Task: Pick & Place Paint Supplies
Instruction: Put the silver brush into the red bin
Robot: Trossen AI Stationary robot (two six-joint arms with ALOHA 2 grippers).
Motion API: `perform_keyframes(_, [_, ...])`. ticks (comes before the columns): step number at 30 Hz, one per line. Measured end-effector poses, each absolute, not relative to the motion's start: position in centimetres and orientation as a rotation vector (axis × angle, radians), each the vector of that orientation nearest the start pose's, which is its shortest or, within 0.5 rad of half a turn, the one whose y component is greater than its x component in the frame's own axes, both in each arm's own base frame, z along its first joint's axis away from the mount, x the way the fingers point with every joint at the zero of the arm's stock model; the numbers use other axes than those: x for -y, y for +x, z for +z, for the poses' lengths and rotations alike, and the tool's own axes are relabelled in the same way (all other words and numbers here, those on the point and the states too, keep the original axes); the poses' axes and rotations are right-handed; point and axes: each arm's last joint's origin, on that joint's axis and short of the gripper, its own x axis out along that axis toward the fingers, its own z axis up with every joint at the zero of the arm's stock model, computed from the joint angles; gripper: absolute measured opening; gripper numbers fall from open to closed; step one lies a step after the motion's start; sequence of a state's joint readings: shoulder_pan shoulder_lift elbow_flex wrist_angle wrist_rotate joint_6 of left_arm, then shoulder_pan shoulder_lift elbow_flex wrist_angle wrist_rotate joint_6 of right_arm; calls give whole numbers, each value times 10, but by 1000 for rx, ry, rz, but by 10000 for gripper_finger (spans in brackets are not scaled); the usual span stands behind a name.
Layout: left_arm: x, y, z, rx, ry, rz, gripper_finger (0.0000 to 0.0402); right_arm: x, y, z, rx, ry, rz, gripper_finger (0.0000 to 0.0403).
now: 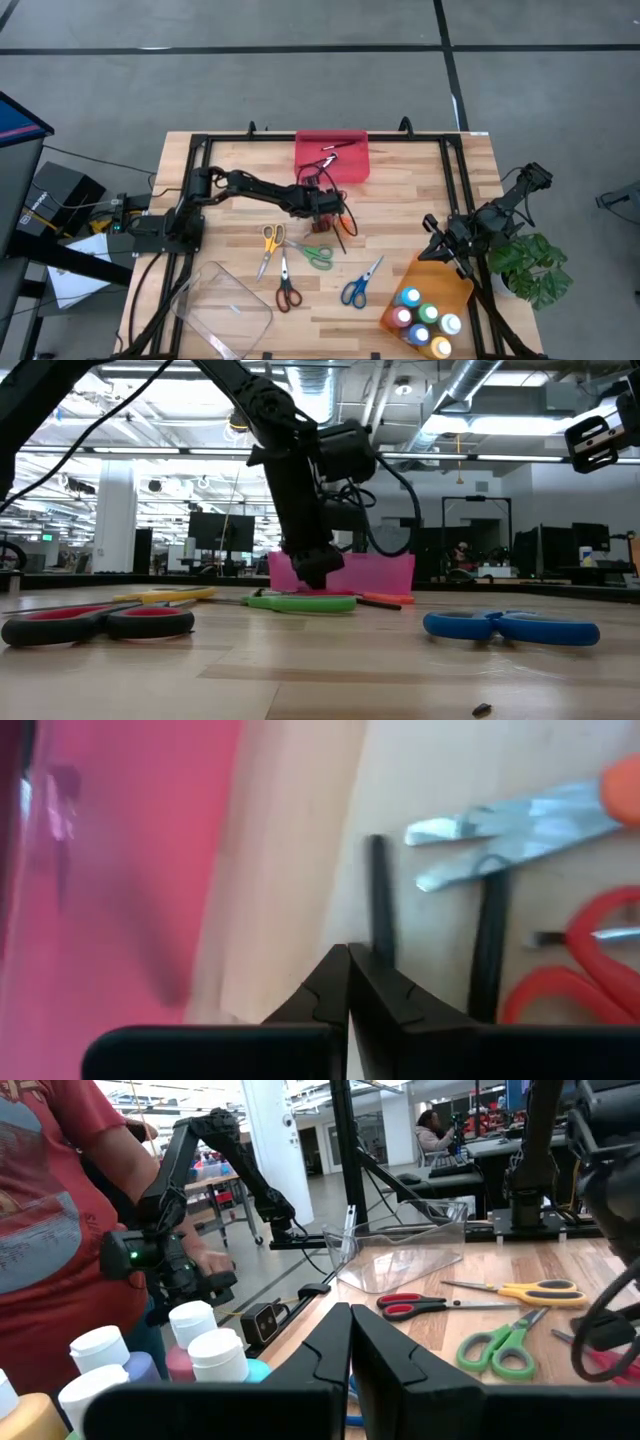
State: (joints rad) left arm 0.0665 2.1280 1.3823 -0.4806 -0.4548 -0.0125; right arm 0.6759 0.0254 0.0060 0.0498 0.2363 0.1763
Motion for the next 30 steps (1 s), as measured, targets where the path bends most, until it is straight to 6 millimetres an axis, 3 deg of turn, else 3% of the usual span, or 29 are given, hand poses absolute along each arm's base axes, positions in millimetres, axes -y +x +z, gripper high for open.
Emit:
perform_keyframes(8, [-16,402,125,-1249,151,436,0,-56,81,168,-11,187,441,8])
perform_keyframes(11, [-13,392,142,-1265,77,443,0,-56,81,168,-11,187,441,8])
perform_keyframes(17, [-21,381,194,-1138,-14,502,0,-56,81,168,-11,187,441,8])
perform_keyframes(22, [-21,367,231,-1052,-195,495,1,-56,81,168,-11,187,441,8])
perform_keyframes(26, [-22,357,244,-1059,-232,477,14,-56,81,168,-11,187,441,8])
perform_keyframes(30, [-22,353,246,-1102,-320,375,53,-56,81,168,-11,187,441,8])
